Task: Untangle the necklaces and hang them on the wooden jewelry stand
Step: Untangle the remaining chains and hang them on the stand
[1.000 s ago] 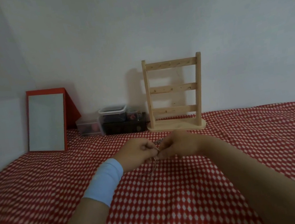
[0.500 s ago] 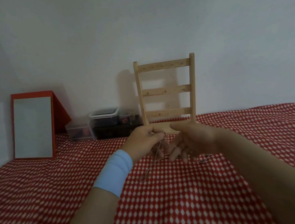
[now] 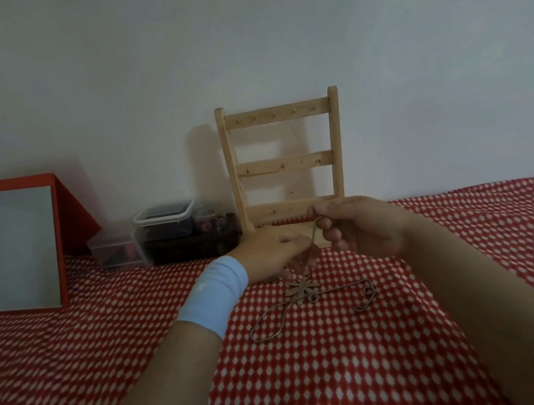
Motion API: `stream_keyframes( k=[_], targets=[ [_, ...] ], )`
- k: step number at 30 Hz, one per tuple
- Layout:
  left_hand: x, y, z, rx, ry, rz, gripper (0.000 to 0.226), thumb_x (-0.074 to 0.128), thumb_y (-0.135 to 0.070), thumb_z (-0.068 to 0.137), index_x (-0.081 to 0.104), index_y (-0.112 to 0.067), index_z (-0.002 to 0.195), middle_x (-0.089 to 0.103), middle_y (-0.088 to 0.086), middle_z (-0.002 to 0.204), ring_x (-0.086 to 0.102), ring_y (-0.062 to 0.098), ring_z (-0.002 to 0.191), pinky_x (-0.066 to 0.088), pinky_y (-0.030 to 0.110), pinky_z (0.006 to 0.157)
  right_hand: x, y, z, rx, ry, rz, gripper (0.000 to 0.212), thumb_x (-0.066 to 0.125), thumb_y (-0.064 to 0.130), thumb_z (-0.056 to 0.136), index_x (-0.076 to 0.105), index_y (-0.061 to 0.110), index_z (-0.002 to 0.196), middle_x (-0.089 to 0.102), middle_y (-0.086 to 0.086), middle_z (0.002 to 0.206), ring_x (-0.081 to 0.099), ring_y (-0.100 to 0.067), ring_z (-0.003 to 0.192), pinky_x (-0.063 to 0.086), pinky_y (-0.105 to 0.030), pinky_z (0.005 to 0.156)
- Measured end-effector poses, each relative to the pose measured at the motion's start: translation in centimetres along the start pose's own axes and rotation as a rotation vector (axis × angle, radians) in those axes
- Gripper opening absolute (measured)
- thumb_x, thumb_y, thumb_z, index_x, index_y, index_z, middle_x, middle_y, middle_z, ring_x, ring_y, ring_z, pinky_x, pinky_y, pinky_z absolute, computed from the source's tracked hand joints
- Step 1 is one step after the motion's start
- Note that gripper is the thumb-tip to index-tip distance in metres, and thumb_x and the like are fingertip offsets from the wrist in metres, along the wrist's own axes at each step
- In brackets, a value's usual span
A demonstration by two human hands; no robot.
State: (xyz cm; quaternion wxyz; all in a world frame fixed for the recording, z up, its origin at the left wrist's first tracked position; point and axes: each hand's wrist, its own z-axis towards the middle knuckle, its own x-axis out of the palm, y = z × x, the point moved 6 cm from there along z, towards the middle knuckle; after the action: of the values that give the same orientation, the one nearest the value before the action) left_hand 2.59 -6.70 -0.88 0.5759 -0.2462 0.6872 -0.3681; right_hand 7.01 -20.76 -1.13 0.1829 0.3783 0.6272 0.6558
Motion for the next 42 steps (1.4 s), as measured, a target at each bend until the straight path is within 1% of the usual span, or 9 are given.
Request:
stream_keyframes(
  k=[6, 15, 20, 23, 27, 31, 34, 38, 42],
  targets=[
    [1.1, 2.9, 3.0, -0.028, -0.060, 0.488, 0.025, 0.059, -0.029, 0.095, 0.074, -0.021, 0.112, 0.069, -0.003, 0.118, 0.060, 0.015, 0.108, 0.045, 0.031, 0.100, -2.4, -1.5, 1.2, 0.019, 0.216, 0.292, 0.028, 0.055, -0.006, 0.093, 0.063, -0.005, 0.120, 0.070, -0.012, 0.097, 0.074, -0.019, 0.082, 0.064, -0.029, 0.072],
    [2.1, 4.0, 4.5, -0.006, -0.132, 0.493, 0.015, 0.064, -0.028, 0.090, 0.077, -0.019, 0.090, 0.073, -0.006, 0.095, 0.065, 0.010, 0.087, 0.053, 0.031, 0.086, -4.0, -2.4, 2.3, 0.023, -0.106, -0.031, 0.020, 0.062, 0.006, 0.091, 0.070, -0.002, 0.107, 0.072, -0.009, 0.086, 0.069, -0.014, 0.072, 0.061, -0.022, 0.061],
    [0.5, 4.7, 4.7, 0.017, -0.208, 0.207, 0.021, 0.057, -0.030, 0.097, 0.074, -0.019, 0.096, 0.072, -0.005, 0.098, 0.065, 0.011, 0.092, 0.050, 0.025, 0.085, -4.2, -1.8, 2.7, -0.075, -0.277, -0.409, 0.023, 0.062, 0.018, 0.098, 0.073, 0.000, 0.108, 0.076, -0.008, 0.097, 0.073, -0.016, 0.085, 0.059, -0.022, 0.072],
    [-0.6, 4.7, 4.5, 0.070, -0.334, -0.148, 0.016, 0.057, -0.025, 0.097, 0.072, -0.022, 0.093, 0.074, -0.010, 0.093, 0.068, 0.005, 0.089, 0.052, 0.017, 0.081, -3.3, -1.9, 3.3, -0.108, -0.197, -0.198, 0.031, 0.059, 0.016, 0.100, 0.067, -0.006, 0.120, 0.073, -0.017, 0.116, 0.072, -0.027, 0.107, 0.060, -0.029, 0.083],
    [-0.9, 5.8, 4.9, 0.042, -0.388, -0.576, 0.010, 0.066, -0.018, 0.092, 0.074, -0.017, 0.098, 0.076, 0.002, 0.097, 0.071, 0.018, 0.097, 0.057, 0.029, 0.087, -3.1, -1.8, 3.8, -0.142, -0.251, 0.058, 0.027, 0.053, 0.012, 0.102, 0.066, 0.002, 0.123, 0.063, -0.009, 0.084, 0.063, -0.019, 0.070, 0.059, -0.034, 0.068],
    [-0.8, 6.5, 4.9, 0.032, -0.304, -0.790, 0.015, 0.061, -0.009, 0.094, 0.072, -0.016, 0.101, 0.075, 0.010, 0.105, 0.070, 0.024, 0.102, 0.056, 0.038, 0.092, -2.8, -1.3, 3.2, -0.095, -0.299, -0.364, 0.041, 0.053, 0.012, 0.104, 0.053, 0.034, 0.140, 0.059, 0.001, 0.077, 0.041, -0.008, 0.051, 0.036, -0.022, 0.047],
    [-0.4, 6.2, 4.8, 0.046, -0.250, -0.865, 0.018, 0.059, -0.004, 0.094, 0.072, -0.014, 0.100, 0.076, 0.006, 0.100, 0.072, 0.015, 0.094, 0.057, 0.032, 0.086, -1.9, -0.5, 3.1, -0.123, -0.328, -0.682, 0.034, 0.069, 0.010, 0.095, 0.060, 0.020, 0.126, 0.073, 0.003, 0.073, 0.053, 0.000, 0.045, 0.042, -0.015, 0.045],
    [-0.1, 6.3, 4.7, 0.031, -0.283, -0.866, 0.016, 0.064, -0.007, 0.092, 0.075, -0.017, 0.095, 0.077, 0.004, 0.098, 0.071, 0.013, 0.088, 0.057, 0.033, 0.085, -1.7, 0.5, 3.3, -0.245, -0.384, -0.779, 0.017, 0.082, 0.008, 0.082, 0.077, 0.008, 0.098, 0.079, 0.002, 0.083, 0.075, -0.006, 0.074, 0.055, -0.014, 0.069],
    [-0.1, 6.8, 4.7, 0.016, -0.302, -0.919, 0.016, 0.063, -0.006, 0.092, 0.076, -0.014, 0.095, 0.075, 0.010, 0.100, 0.071, 0.018, 0.089, 0.060, 0.031, 0.074, -1.3, 0.9, 3.4, -0.354, -0.351, -0.881, 0.023, 0.073, 0.008, 0.091, 0.079, 0.017, 0.111, 0.079, 0.009, 0.101, 0.071, 0.001, 0.096, 0.053, -0.012, 0.090]
  ],
)
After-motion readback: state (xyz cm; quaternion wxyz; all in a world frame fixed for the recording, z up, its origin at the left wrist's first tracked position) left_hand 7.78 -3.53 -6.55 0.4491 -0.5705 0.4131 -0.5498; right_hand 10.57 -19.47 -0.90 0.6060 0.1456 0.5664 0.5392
